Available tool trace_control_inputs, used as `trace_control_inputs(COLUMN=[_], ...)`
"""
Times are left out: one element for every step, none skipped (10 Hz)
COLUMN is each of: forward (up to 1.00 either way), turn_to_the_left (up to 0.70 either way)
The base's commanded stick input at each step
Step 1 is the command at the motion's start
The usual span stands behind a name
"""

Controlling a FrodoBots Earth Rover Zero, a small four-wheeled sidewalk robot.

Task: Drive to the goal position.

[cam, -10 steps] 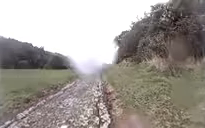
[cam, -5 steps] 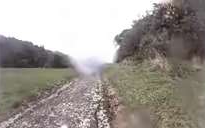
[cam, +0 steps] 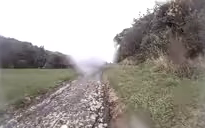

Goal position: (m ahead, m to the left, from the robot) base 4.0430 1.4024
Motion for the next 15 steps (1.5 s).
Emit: trace_control_inputs(forward=[0.00,0.03,0.10,0.32,0.39,0.46,0.53,0.34,0.04,0.00,0.00,0.00,-0.32,-0.70,-0.70], turn_to_the_left=[0.70,0.54,0.20,0.00,0.00,0.00,0.00,0.00,0.00,0.00,0.00,0.00,0.00,0.00,0.00])
